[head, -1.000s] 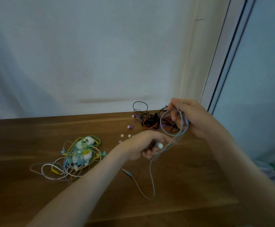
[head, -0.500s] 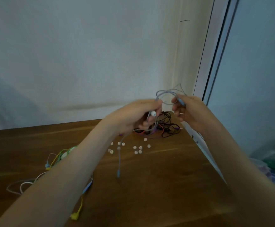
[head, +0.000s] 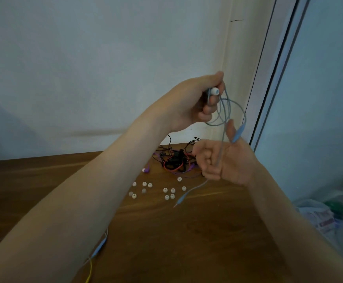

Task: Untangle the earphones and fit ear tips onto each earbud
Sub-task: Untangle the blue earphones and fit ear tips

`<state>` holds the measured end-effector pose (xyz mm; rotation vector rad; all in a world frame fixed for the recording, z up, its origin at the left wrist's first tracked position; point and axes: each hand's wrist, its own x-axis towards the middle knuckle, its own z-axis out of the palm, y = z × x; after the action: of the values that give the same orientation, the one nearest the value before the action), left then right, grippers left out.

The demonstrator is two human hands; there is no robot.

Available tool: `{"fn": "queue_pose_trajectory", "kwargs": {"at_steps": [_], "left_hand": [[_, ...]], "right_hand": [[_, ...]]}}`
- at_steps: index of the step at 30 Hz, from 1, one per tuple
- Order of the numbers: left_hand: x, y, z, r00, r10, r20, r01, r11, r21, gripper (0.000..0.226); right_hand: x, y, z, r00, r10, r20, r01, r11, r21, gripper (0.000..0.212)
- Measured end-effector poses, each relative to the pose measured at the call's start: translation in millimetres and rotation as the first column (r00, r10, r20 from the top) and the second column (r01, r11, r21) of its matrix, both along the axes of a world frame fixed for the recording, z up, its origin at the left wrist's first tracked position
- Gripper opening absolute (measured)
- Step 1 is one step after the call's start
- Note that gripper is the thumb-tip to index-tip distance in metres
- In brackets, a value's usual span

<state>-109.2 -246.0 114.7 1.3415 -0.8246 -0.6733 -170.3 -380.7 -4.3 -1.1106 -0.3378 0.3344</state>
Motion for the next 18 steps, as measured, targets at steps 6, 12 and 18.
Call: {"fn": "queue_pose_trajectory", "kwargs": {"at_steps": [6, 12, 18], "left_hand": [[32, 9, -15, 0.976, 0.119, 0.184, -0.146, 0.979, 0.141, 0.036], [77, 28, -62, 0.887, 0.207, 0.413, -0.357, 0.876, 0.326, 0.031], [110, 35, -121, 0.855, 0.201, 0.478, -0.449, 0.749, 0.488, 0.033]], "right_hand": [[12, -19, -3, 0.885, -0.462, 0.054, 0.465, 0.881, -0.083, 0.033], [49, -24, -5, 0.582, -0.751, 0.311, 0.769, 0.383, -0.512, 0.025], [95, -19, -39, 0.641, -0.637, 0.428, 0.691, 0.236, -0.683, 0.012]]}}
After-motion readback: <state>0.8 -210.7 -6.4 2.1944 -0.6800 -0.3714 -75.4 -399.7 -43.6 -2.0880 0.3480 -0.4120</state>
